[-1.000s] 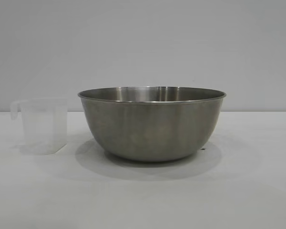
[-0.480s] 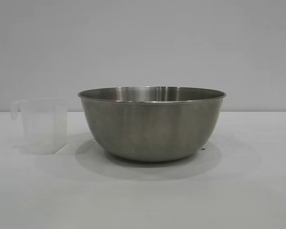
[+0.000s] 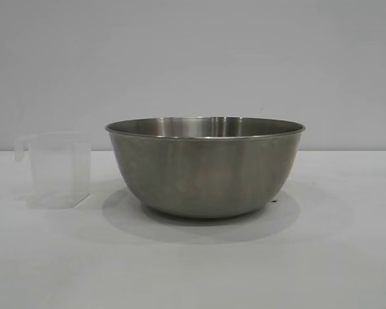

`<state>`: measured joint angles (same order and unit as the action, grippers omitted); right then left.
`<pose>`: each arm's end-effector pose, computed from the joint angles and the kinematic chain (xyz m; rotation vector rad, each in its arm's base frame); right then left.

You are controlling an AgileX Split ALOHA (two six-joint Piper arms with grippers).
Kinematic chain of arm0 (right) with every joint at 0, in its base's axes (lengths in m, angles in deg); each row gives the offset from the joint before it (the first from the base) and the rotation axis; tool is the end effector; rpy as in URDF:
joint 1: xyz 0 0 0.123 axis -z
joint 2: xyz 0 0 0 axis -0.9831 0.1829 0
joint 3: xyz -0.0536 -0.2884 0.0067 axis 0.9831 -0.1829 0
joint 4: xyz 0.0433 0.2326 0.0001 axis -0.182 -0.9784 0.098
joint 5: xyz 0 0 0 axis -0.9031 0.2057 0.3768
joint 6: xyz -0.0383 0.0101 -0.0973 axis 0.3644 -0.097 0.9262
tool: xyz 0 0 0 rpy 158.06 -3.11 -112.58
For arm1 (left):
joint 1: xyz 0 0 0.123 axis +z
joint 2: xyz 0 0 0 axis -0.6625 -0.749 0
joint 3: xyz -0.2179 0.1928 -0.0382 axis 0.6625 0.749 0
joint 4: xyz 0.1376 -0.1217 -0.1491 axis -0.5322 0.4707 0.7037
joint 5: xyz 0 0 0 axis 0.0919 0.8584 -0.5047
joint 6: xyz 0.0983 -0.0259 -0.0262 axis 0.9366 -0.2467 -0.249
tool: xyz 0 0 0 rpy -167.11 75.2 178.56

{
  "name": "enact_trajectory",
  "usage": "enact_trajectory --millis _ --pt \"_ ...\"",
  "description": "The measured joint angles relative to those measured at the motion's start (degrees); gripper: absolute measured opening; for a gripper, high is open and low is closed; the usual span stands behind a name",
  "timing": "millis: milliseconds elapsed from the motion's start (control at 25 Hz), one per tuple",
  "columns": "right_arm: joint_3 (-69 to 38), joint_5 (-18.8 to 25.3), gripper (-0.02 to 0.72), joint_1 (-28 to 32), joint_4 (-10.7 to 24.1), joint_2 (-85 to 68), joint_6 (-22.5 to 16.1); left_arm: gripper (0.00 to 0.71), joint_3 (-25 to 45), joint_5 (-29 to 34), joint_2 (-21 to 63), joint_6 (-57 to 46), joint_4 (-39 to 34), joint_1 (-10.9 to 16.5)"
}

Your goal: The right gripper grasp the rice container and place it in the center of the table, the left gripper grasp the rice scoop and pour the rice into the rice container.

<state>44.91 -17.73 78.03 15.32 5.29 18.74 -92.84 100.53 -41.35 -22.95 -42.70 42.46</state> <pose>-0.0204 0.0110 0.2534 -0.1957 2.1044 0.0724 0.0462 -0.0033 0.2505 0.0808 2.5442 -0.0174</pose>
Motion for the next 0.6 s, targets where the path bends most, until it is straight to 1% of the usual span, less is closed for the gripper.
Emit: enact_trajectory --millis 360,600 --pt "0.00 0.00 0.378 0.00 0.00 0.00 0.00 0.477 0.40 0.00 0.68 0.00 0.00 0.00" --pt "0.00 0.00 0.378 0.00 0.00 0.00 0.00 0.477 0.40 0.22 8.72 0.00 -0.10 0.00"
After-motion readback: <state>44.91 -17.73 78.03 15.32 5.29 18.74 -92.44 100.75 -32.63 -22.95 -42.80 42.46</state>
